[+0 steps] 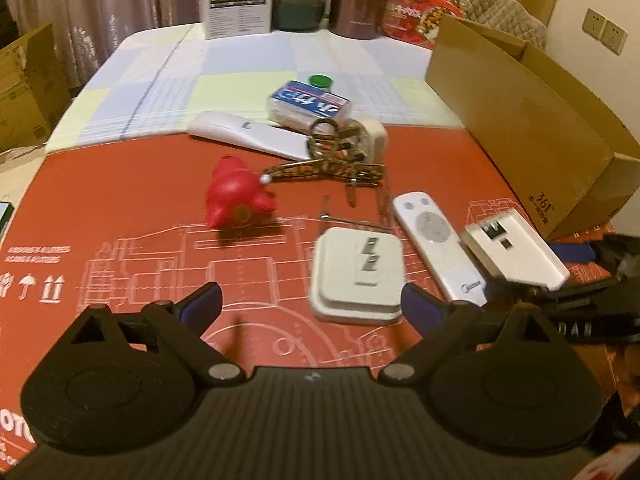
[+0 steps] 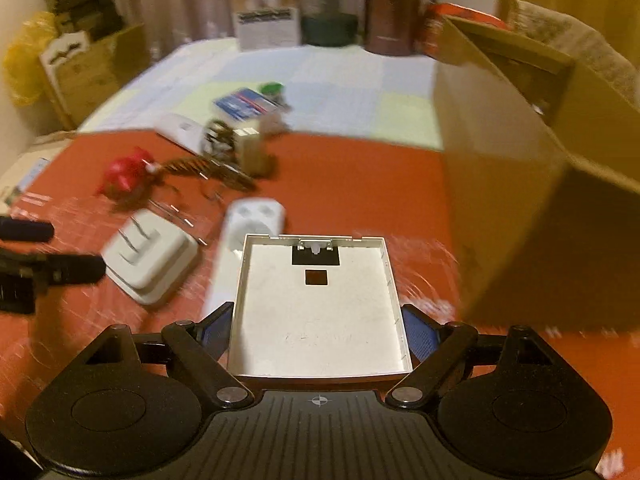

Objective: Organize rigid objects
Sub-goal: 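Grasp the white tray lid with the right tool while the left tool grasps the white plug adapter, then carry the lid and plug adapter into the cardboard box and release both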

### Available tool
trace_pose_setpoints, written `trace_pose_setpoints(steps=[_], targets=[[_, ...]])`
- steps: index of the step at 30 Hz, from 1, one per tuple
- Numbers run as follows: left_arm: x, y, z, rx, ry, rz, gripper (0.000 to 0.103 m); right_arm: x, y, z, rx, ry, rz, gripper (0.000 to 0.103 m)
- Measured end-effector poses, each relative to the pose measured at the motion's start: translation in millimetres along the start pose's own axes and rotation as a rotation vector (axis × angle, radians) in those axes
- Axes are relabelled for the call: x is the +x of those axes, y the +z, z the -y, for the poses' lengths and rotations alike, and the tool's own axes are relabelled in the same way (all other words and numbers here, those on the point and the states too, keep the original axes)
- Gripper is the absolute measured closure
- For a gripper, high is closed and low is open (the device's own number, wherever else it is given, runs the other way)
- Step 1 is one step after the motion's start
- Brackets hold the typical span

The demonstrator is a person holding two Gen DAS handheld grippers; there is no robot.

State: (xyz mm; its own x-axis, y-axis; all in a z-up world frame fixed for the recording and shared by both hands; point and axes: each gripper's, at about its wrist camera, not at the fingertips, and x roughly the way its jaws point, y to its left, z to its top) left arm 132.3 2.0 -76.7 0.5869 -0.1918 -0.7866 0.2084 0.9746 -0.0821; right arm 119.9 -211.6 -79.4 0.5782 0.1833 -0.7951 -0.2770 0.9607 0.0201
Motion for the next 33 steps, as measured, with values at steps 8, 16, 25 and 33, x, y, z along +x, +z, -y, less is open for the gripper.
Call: trace_pose_setpoints(steps=[8, 16, 25, 33], targets=[[32, 1, 32, 0.097, 0.006, 0.011, 0.019, 8, -11, 12, 0.024, -0.031, -0.012, 0.02], [46, -3, 38, 0.135, 0.043, 0.006, 0.042, 10, -11, 14, 0.022, -0.032, 0.011, 0.02], [22, -6, 32, 0.1, 0.044, -0.017, 0.043, -1, -13, 8, 0.003, -0.036, 0.02, 0.021], [-36, 26, 43, 0.107, 0.039, 0.072, 0.043, -72, 9, 5, 0.009, -0.016, 0.172, 0.021]])
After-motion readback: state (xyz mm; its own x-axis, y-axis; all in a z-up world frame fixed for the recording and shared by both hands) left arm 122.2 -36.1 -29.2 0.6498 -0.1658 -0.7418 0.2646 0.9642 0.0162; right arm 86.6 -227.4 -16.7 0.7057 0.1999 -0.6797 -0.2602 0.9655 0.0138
